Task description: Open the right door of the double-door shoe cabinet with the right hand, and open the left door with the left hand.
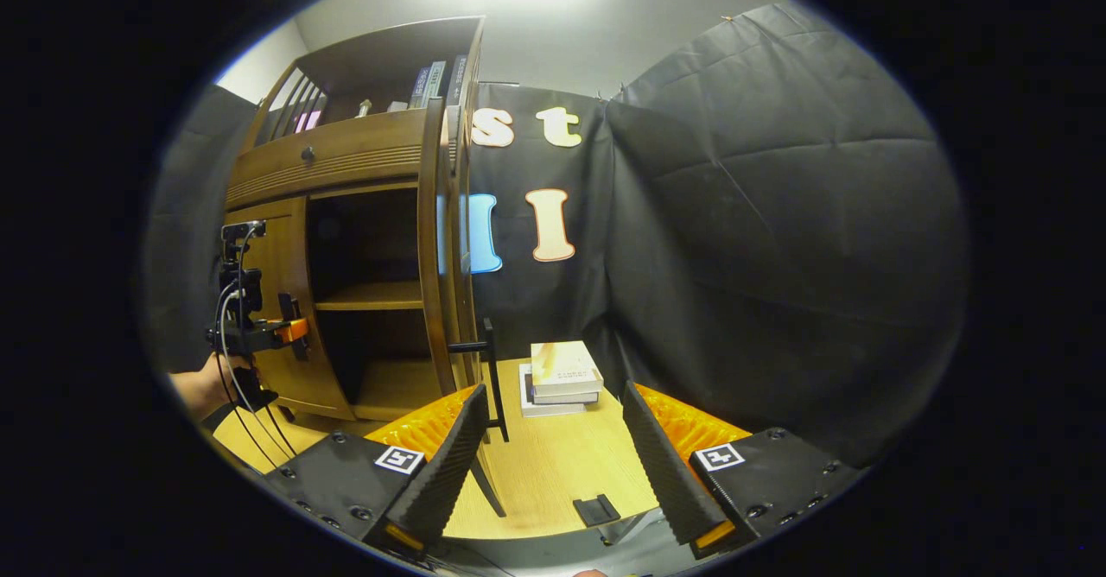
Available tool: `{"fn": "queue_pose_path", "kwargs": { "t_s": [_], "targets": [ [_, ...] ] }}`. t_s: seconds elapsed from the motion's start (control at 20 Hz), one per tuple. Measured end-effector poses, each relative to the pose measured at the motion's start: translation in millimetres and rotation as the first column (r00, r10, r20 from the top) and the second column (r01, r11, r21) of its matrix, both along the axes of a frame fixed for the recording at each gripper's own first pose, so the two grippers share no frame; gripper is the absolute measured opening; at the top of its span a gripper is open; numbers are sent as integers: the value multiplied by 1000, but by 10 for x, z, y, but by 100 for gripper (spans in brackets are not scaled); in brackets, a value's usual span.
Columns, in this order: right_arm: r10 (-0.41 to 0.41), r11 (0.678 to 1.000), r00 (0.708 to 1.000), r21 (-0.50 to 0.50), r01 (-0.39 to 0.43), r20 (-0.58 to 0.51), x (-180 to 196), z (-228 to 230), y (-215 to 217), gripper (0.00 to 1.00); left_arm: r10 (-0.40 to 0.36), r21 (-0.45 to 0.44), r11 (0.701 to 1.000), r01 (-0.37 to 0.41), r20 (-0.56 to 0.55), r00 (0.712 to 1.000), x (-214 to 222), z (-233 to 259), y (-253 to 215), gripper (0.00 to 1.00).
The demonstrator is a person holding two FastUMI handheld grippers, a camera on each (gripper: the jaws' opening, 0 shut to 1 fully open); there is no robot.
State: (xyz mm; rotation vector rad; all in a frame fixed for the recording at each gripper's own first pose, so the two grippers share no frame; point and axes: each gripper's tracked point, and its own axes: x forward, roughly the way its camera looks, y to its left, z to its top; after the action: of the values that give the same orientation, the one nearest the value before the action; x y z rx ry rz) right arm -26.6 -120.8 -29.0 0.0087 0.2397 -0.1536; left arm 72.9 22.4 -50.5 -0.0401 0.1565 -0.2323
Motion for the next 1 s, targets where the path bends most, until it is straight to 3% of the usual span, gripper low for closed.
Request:
{"fn": "queue_pose_path", "kwargs": {
  "t_s": [0.2,0.4,0.45,0.5,0.75,0.9,1.0],
  "targets": [
    [21,999,1000,-24,-21,-1,-76,3,-46,98,-6,-5,1000,6,-2,1000,-145,63,45,15],
    [73,997,997,-7,-73,15,-116,31,-15,98,-10,-5,1000,10,7,1000,-497,89,185,18],
    [86,996,996,-7,-86,15,-122,32,-7,93,-5,-3,1000,5,7,1000,-564,99,221,19],
    [103,995,995,-5,-103,14,-134,17,5,100,1,-2,1000,-1,5,1000,-625,116,256,20],
    [186,982,982,10,-186,18,-187,-5,76,98,43,3,999,-43,-2,999,-1021,100,509,21],
    [238,971,971,22,-239,25,-228,-15,126,98,79,10,997,-79,-1,997,-1242,114,704,15],
    [268,963,963,30,-268,25,-226,-26,158,98,99,6,995,-99,-6,995,-1366,111,820,20]
  ]
}}
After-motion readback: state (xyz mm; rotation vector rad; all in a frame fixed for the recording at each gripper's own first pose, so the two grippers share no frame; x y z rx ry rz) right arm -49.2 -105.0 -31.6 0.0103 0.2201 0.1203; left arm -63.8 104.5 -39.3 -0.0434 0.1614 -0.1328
